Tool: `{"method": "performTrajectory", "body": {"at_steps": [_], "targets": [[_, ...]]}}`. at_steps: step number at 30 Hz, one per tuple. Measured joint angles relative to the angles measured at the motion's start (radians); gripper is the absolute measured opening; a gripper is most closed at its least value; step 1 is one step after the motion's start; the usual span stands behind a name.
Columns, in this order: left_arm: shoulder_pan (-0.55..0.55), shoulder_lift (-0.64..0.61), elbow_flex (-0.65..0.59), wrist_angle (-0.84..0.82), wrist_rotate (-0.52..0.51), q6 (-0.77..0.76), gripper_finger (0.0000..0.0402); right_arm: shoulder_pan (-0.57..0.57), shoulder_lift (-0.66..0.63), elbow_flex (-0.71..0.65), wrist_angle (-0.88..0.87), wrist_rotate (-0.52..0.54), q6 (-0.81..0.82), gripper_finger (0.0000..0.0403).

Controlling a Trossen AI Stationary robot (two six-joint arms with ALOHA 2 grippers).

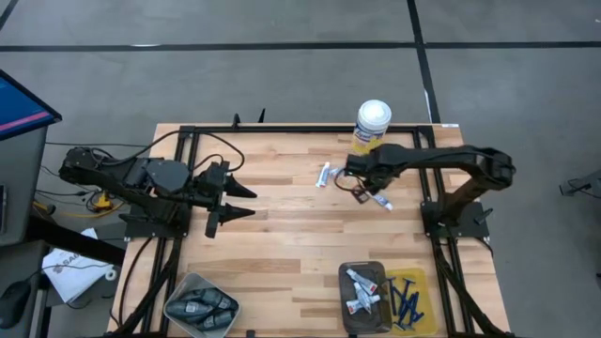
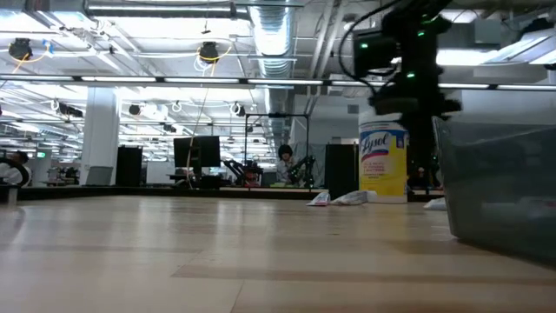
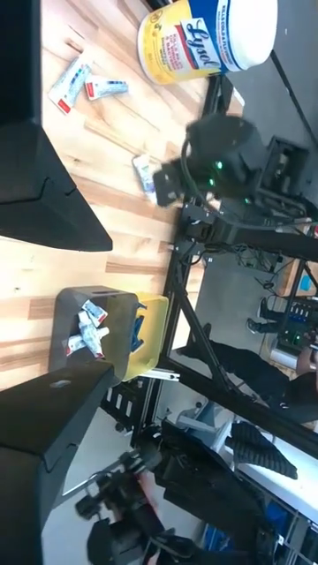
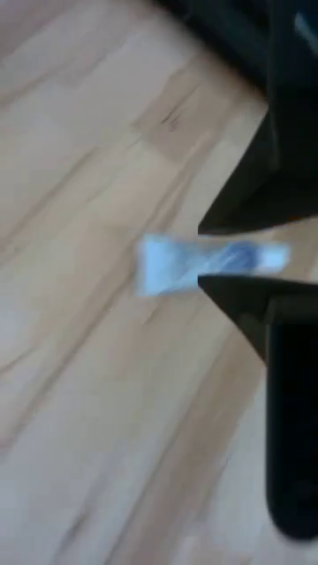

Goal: Pick & Place Travel size toiletries
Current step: Put the toothpaste into the black bin

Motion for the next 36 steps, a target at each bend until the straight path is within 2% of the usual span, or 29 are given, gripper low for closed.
{"method": "performTrajectory", "body": {"at_steps": [3,8,10,13,18,26,29,35,36], "targets": [[0.0,0.0,0.0,0.0,0.0,0.004,0.0213,0.005,-0.056,-0.075,-0.048,-0.009,-0.03,0.0128],[0.0,0.0,0.0,0.0,0.0,0.005,0.0213,0.002,-0.138,-0.22,0.021,-0.101,-0.072,0.023],[0.0,0.0,0.0,0.0,0.0,0.004,0.0213,0.002,-0.156,-0.267,0.044,-0.127,-0.073,0.0255],[0.0,0.0,0.0,0.001,0.0,0.004,0.0213,0.005,-0.17,-0.335,0.087,-0.157,-0.088,0.0263],[0.0,0.0,0.0,0.001,-0.001,0.004,0.0213,0.003,-0.152,-0.407,0.211,-0.179,-0.11,0.0254],[0.0,0.0,0.0,0.002,-0.003,0.003,0.0213,0.002,-0.049,-0.409,0.252,-0.198,-0.206,0.023],[0.0,0.0,0.0,0.002,-0.006,0.002,0.0213,0.003,-0.018,-0.407,0.252,-0.208,-0.215,0.019],[0.0,0.0,0.0,0.001,-0.006,0.0,0.0213,0.004,-0.007,-0.404,0.258,-0.233,-0.209,0.0048],[0.0,0.0,0.0,0.001,-0.006,0.0,0.0213,0.004,-0.007,-0.403,0.256,-0.236,-0.207,0.0045]]}}
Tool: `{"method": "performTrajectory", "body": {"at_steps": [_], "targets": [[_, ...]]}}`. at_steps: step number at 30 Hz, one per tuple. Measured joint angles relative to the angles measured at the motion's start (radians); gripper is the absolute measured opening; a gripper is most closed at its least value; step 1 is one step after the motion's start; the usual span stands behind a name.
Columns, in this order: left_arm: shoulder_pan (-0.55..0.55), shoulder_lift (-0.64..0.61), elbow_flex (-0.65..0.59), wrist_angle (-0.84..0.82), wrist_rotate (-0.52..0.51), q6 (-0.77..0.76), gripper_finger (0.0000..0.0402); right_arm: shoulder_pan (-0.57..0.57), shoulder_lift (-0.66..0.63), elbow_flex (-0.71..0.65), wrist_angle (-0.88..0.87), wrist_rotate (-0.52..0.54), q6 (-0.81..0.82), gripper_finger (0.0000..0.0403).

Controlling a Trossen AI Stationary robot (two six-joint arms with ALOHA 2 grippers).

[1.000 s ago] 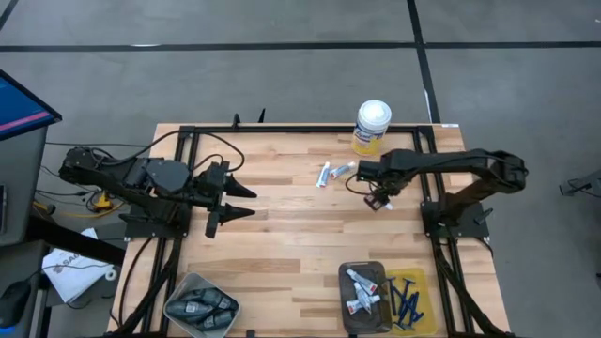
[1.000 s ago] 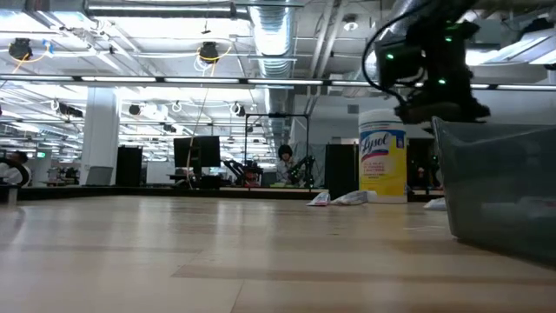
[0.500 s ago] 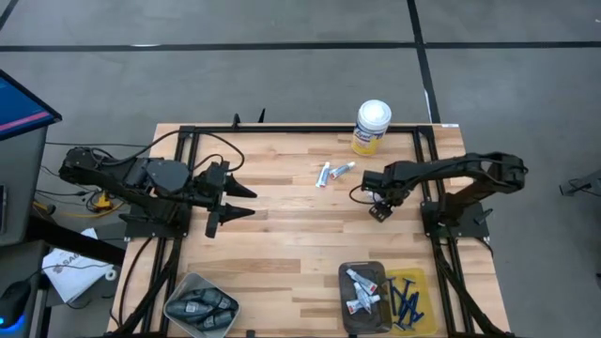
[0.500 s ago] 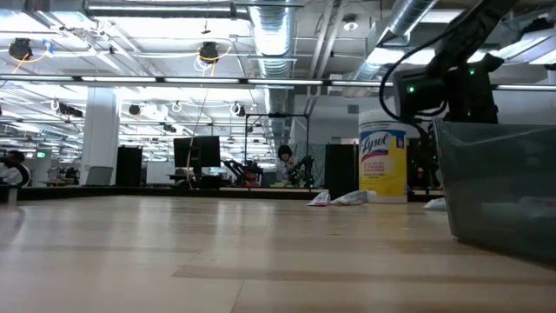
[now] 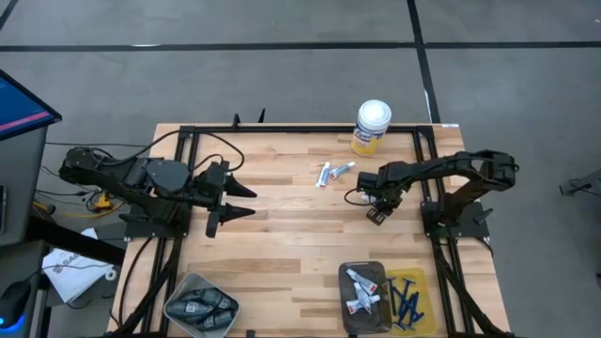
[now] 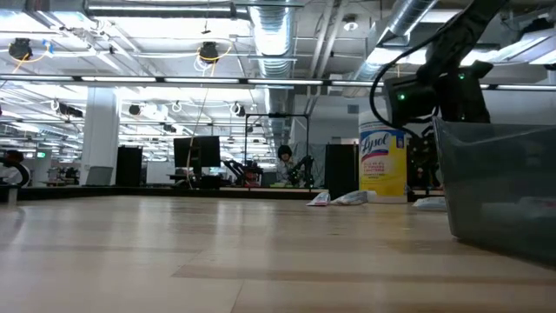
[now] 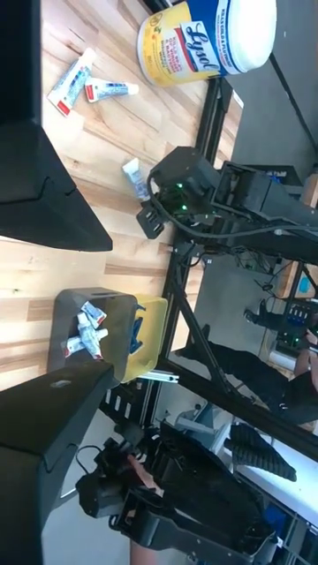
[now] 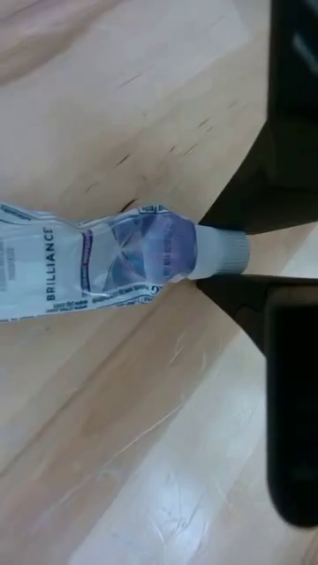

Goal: Pick & Place Travel size toiletries
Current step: Put the toothpaste into the black bin

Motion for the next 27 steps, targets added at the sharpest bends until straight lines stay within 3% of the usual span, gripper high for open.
{"method": "performTrajectory", "body": {"at_steps": [7,15,21,27], "targets": [[0.0,0.0,0.0,0.0,0.0,0.0,0.0213,-0.001,-0.039,0.056,-0.039,0.062,0.03,0.005],[0.0,0.0,0.0,-0.001,0.002,0.0,0.0213,0.076,-0.213,0.231,-0.156,0.079,0.144,0.005],[0.0,0.0,0.0,-0.001,0.003,0.004,0.0213,0.286,-0.297,0.357,-0.16,0.063,0.382,0.005],[0.0,0.0,0.0,0.0,0.005,0.006,0.0213,0.571,-0.279,0.431,-0.089,0.093,0.735,0.005]]}}
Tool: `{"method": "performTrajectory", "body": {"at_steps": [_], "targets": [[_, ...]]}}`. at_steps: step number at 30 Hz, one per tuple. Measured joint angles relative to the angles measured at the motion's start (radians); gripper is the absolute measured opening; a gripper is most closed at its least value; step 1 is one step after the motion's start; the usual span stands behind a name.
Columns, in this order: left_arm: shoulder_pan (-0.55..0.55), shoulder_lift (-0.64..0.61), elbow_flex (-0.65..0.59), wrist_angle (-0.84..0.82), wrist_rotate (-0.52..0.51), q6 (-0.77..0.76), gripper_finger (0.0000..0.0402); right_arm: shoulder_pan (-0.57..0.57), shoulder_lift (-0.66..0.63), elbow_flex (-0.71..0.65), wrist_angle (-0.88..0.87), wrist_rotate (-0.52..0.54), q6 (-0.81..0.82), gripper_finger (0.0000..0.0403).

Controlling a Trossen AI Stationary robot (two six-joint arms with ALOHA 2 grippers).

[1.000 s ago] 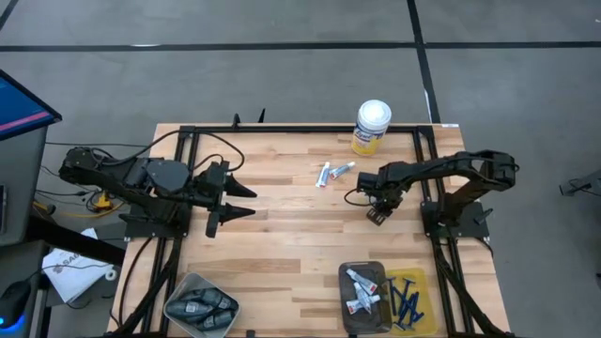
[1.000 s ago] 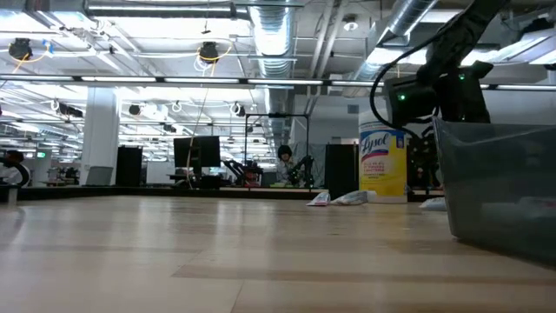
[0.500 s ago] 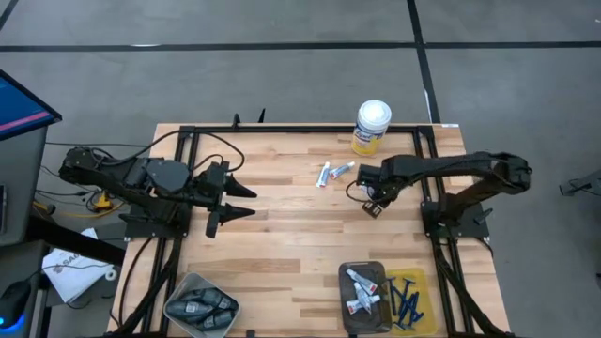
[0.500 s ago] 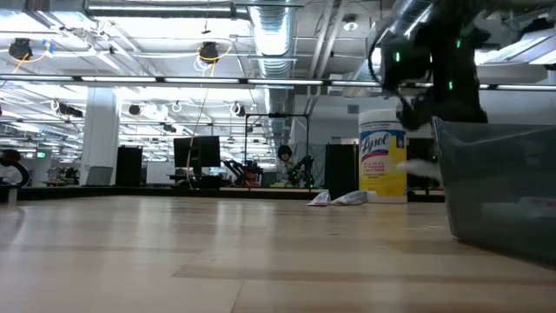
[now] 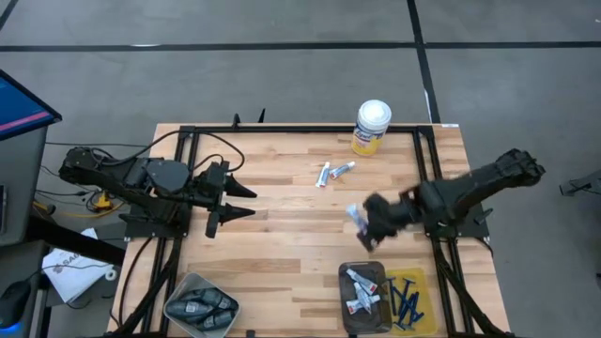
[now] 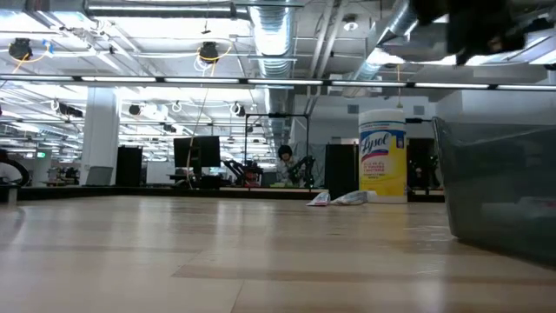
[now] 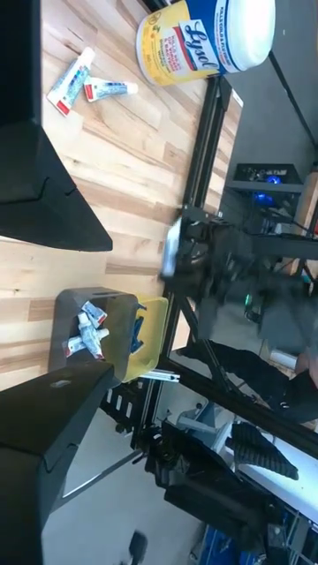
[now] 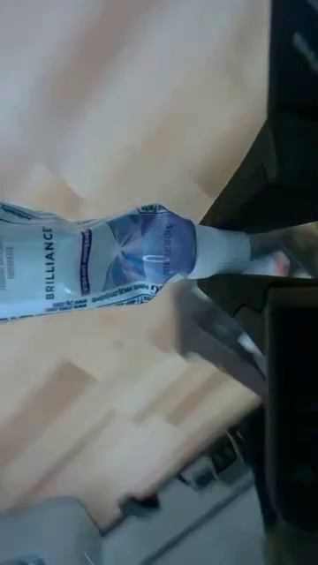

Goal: Pick & Place Travel size toiletries
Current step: Put the toothpaste into the black bin

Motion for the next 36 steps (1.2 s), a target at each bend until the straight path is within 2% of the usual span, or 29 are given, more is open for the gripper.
{"method": "performTrajectory", "body": {"at_steps": [7,13,19,28,36], "targets": [[0.0,0.0,0.0,0.0,-0.001,0.017,0.0213,0.269,0.12,0.041,0.084,0.026,0.371,0.005],[0.0,0.0,0.0,0.0,-0.025,0.026,0.0213,0.393,0.223,0.127,0.088,0.022,0.547,0.005],[0.0,0.0,0.0,0.003,-0.028,0.022,0.0213,0.427,0.277,0.192,0.061,0.022,0.568,0.005],[0.0,0.0,0.0,0.003,-0.069,-0.034,0.0213,0.422,0.312,0.203,0.034,0.024,0.581,0.005],[0.0,0.002,0.0,0.004,-0.075,-0.062,0.0213,0.42,0.421,0.204,0.108,-0.099,0.545,0.005]]}}
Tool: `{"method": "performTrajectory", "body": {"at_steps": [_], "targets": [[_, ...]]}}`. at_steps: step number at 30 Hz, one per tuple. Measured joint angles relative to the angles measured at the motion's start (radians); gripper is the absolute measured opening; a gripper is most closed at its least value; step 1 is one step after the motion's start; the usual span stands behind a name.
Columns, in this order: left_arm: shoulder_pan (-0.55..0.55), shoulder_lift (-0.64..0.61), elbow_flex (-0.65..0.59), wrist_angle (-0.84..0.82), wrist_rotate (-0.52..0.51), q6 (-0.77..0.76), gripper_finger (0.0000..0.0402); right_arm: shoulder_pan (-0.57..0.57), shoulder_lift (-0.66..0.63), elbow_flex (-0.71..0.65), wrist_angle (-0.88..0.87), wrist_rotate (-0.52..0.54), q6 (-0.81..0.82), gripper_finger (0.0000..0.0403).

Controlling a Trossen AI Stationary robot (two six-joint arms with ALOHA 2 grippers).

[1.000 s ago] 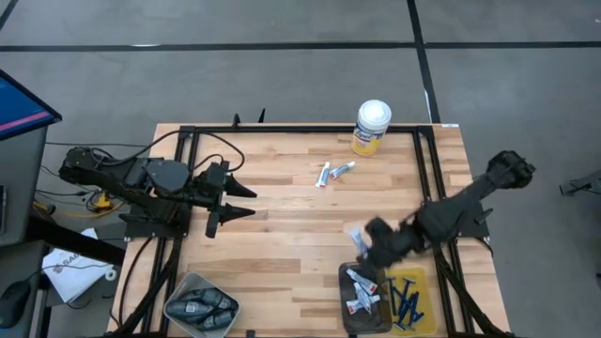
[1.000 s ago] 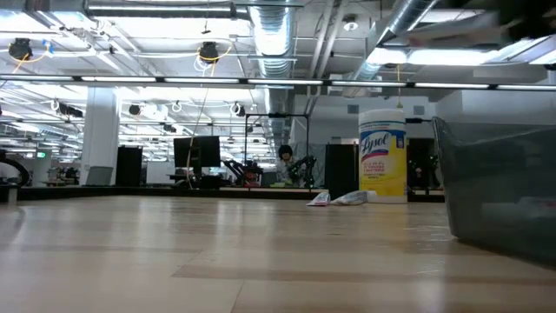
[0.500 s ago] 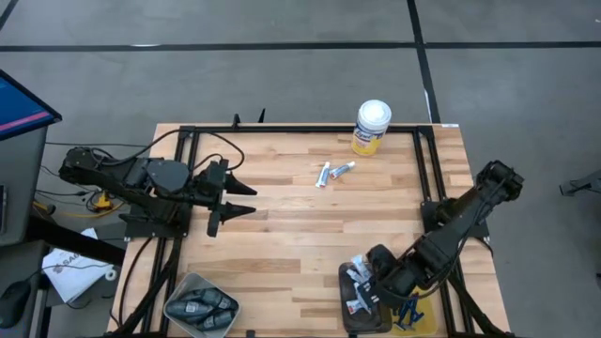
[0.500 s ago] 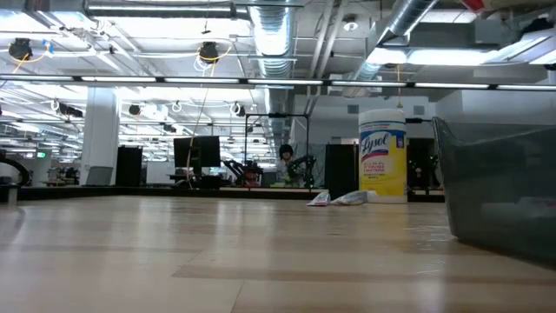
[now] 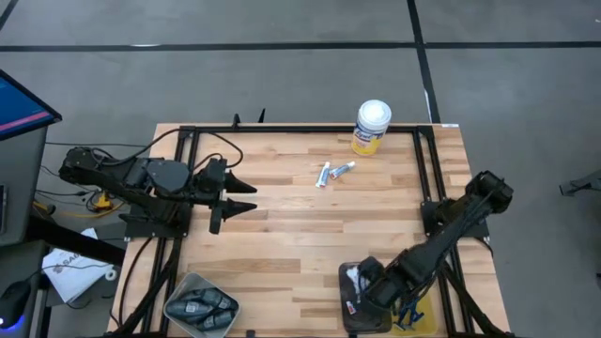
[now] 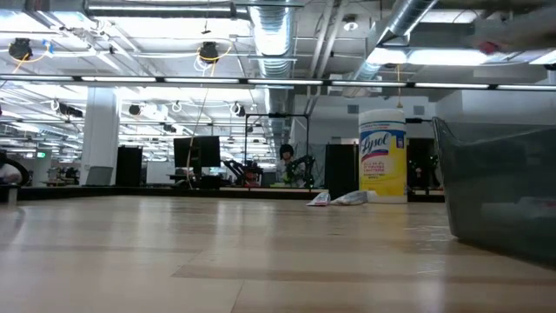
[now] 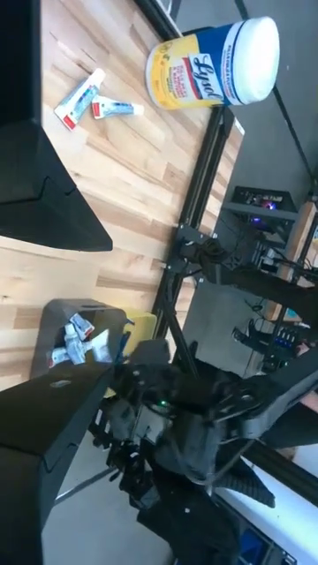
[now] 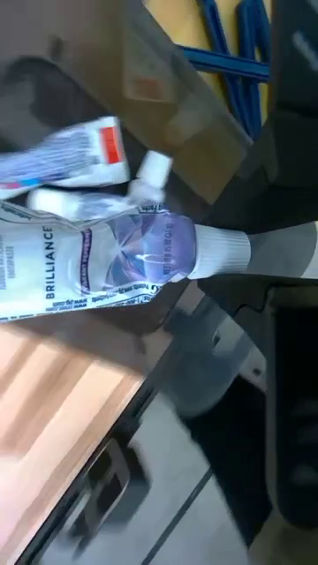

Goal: Pick & Place Travel size toiletries
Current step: Put the toothpaste into the black bin

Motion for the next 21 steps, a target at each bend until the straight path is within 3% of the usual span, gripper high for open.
{"method": "performTrajectory", "body": {"at_steps": [5,12,16,21], "targets": [[0.0,0.0,0.0,0.001,0.0,-0.05,0.0213,0.01,0.065,-0.001,0.019,-0.044,-0.022,0.0076],[0.0,0.0,0.0,0.0,0.0,-0.109,0.0213,-0.003,0.079,0.0,0.044,-0.067,-0.124,0.0184],[0.0,0.0,0.0,-0.001,0.0,-0.113,0.0213,-0.028,0.023,0.0,0.024,-0.064,-0.162,0.0238],[0.0,0.0,0.0,-0.002,-0.008,-0.113,0.0213,-0.106,-0.12,0.0,-0.07,-0.022,-0.261,0.0243]]}}
